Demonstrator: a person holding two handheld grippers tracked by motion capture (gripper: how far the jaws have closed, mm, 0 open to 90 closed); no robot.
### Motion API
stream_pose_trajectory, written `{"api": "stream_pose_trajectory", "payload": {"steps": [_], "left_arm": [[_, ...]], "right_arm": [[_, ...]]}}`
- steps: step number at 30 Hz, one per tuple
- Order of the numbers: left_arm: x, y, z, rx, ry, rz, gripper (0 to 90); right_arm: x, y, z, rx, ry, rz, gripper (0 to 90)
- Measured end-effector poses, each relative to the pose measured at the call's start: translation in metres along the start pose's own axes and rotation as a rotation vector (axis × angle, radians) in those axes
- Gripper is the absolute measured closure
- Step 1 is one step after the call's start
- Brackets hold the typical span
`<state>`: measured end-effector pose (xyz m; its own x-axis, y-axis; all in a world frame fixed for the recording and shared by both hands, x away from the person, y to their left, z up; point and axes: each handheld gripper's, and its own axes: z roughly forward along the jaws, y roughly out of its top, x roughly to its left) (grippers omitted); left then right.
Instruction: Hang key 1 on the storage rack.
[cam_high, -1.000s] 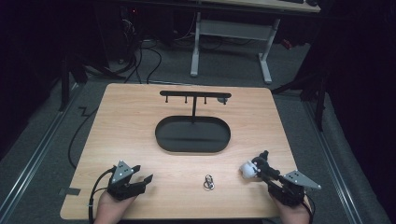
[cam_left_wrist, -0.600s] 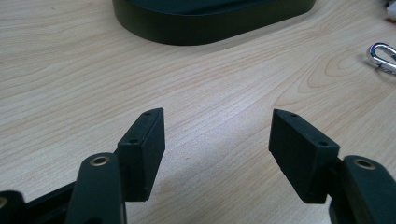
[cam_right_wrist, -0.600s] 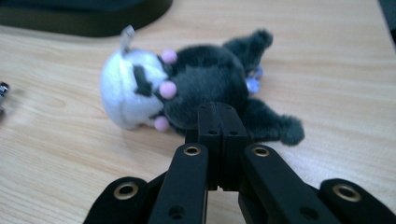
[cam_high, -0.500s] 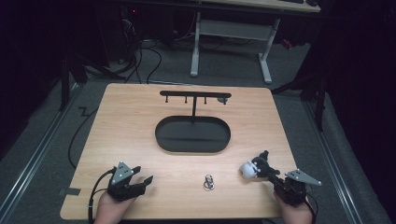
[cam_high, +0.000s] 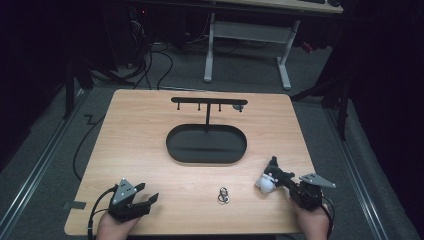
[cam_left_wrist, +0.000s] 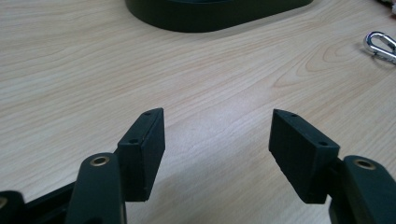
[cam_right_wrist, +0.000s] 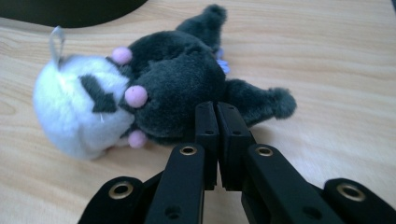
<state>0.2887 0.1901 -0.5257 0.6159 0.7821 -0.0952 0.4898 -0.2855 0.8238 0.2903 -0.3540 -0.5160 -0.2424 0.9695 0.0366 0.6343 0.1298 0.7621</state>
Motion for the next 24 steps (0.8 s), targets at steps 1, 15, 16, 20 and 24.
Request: {"api": "stream_pose_trajectory", "payload": {"steps": [1, 15, 16, 20, 24], "left_arm": [[0.000, 0.000, 0.000, 0.000, 0.000, 0.000, 36.8], [0.004, -0.016, -0.025, -0.007, 0.055, -0.032, 36.9], [0.004, -0.018, -0.028, -0.011, 0.061, -0.036, 37.0], [0.005, -0.020, -0.031, -0.013, 0.068, -0.038, 37.0], [0.006, -0.021, -0.034, -0.020, 0.074, -0.043, 37.0]], "right_arm": [[0.000, 0.002, 0.003, 0.001, 0.004, -0.013, 88.3], [0.024, 0.025, 0.032, 0.001, 0.083, -0.131, 87.5], [0.027, 0.028, 0.035, 0.000, 0.094, -0.139, 87.5], [0.029, 0.030, 0.039, 0.000, 0.106, -0.138, 87.5], [0.029, 0.032, 0.042, 0.002, 0.111, -0.134, 87.1]]}}
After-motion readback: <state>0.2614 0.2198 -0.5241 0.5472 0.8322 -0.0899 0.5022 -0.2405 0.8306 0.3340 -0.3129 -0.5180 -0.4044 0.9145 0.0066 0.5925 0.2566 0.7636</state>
